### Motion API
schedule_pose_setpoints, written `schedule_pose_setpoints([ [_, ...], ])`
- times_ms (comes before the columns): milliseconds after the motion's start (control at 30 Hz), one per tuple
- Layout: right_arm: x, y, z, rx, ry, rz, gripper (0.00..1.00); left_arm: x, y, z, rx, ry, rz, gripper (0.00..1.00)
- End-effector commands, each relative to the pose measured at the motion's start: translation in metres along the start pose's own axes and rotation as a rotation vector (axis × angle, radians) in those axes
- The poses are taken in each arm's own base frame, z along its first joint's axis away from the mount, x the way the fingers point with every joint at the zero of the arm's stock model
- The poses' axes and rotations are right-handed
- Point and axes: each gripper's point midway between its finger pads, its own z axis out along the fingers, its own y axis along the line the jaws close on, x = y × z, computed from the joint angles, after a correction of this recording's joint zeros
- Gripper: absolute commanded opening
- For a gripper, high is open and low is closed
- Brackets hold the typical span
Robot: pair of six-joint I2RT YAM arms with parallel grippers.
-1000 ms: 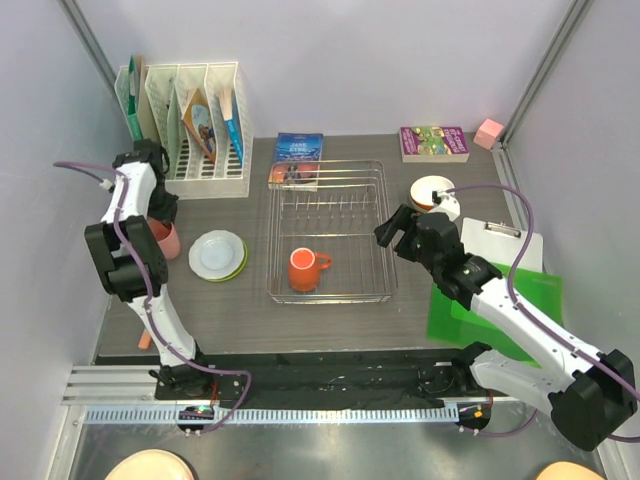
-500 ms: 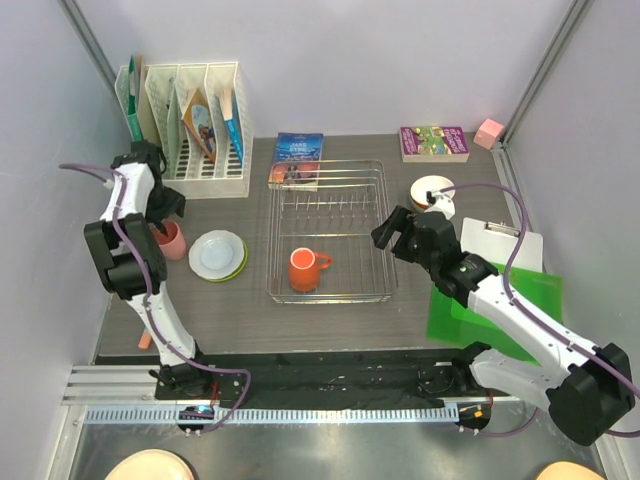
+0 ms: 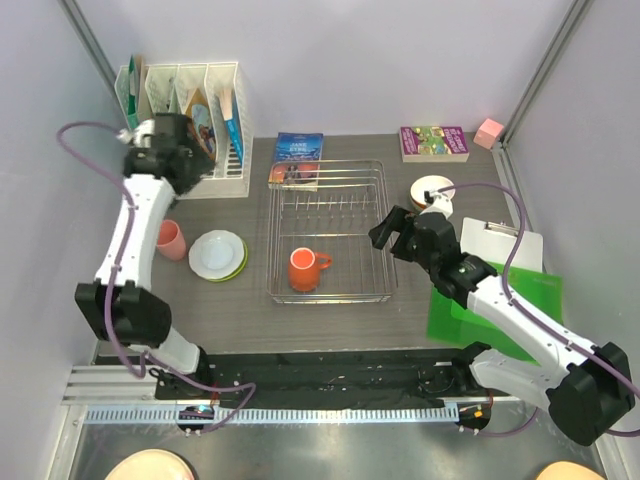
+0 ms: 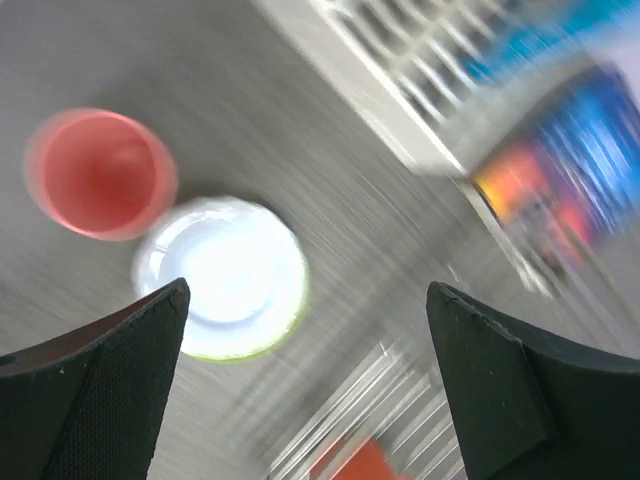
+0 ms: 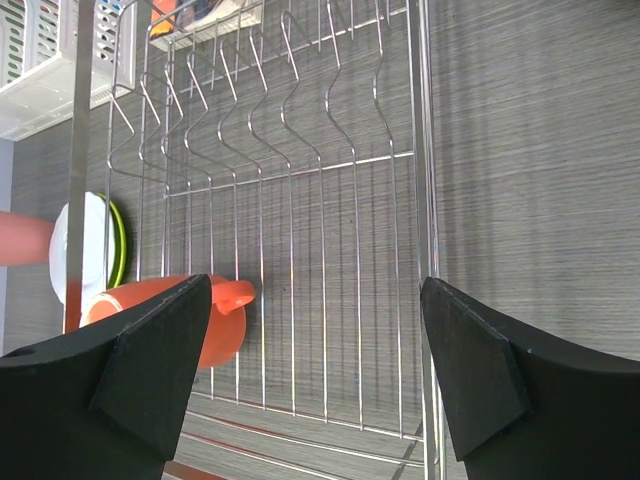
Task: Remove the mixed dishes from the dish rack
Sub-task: Place the cup at the center of the board, then pick up the cup from the dish rack.
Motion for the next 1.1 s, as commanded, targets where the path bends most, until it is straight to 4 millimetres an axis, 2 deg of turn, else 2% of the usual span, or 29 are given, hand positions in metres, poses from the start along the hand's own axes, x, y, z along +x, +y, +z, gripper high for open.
schedule_pose_setpoints([
  [0, -0.004, 0.005, 0.002, -0.039, -0.039, -0.018, 0.92, 0.031, -0.048, -0.081, 0.191, -0.217, 0.243, 1.00],
  [33, -0.003, 0.005, 0.002, -0.044, -0.045, -0.018, 0.92, 0.057, -0.062, -0.096, 0.279, -0.204, 0.299, 1.00],
  [67, 0.002, 0.002, 0.002, -0.043, -0.042, -0.019, 0.92, 0.073, -0.053, -0.100, 0.333, -0.183, 0.313, 1.00],
  [100, -0.002, 0.006, 0.001, -0.069, -0.062, -0.015, 0.92, 0.089, -0.072, -0.111, 0.479, -0.144, 0.305, 1.00],
  [133, 0.000, 0.007, 0.001, -0.083, -0.062, -0.016, 0.92, 0.104, -0.077, -0.121, 0.567, -0.121, 0.313, 1.00],
  [167, 0.004, 0.005, 0.001, -0.088, -0.057, -0.021, 0.92, 0.129, -0.069, -0.109, 0.593, -0.072, 0.340, 1.00],
  [200, 0.005, 0.008, 0.000, -0.111, -0.056, -0.027, 0.91, 0.131, -0.076, -0.129, 0.702, -0.080, 0.305, 1.00],
  [233, 0.006, 0.009, -0.001, -0.118, -0.052, -0.030, 0.91, 0.139, -0.076, -0.132, 0.736, -0.073, 0.320, 1.00],
  [267, 0.008, 0.009, -0.001, -0.124, -0.048, -0.037, 0.89, 0.155, -0.075, -0.130, 0.767, -0.054, 0.368, 1.00],
  [300, 0.009, 0.010, -0.001, -0.131, -0.042, -0.041, 0.89, 0.159, -0.076, -0.132, 0.786, -0.063, 0.407, 1.00],
  [400, 0.014, 0.017, -0.001, -0.171, -0.016, -0.065, 0.88, 0.192, -0.081, -0.142, 0.860, -0.010, 0.562, 0.98],
  [467, 0.019, 0.019, -0.002, -0.193, 0.004, -0.081, 0.87, 0.209, -0.084, -0.143, 0.880, -0.008, 0.700, 0.98],
  [500, 0.019, 0.020, -0.002, -0.196, 0.005, -0.084, 0.87, 0.226, -0.084, -0.151, 0.906, 0.009, 0.776, 0.98],
  [633, 0.018, 0.021, -0.002, -0.198, 0.002, -0.084, 0.86, 0.263, -0.082, -0.149, 0.941, 0.065, 0.944, 0.98],
  [800, 0.014, 0.021, -0.004, -0.197, -0.010, -0.081, 0.86, 0.284, -0.073, -0.133, 0.898, 0.087, 1.044, 0.99],
  [1067, 0.012, 0.023, -0.005, -0.196, -0.011, -0.093, 0.86, 0.294, -0.062, -0.104, 0.774, 0.079, 1.121, 0.99],
])
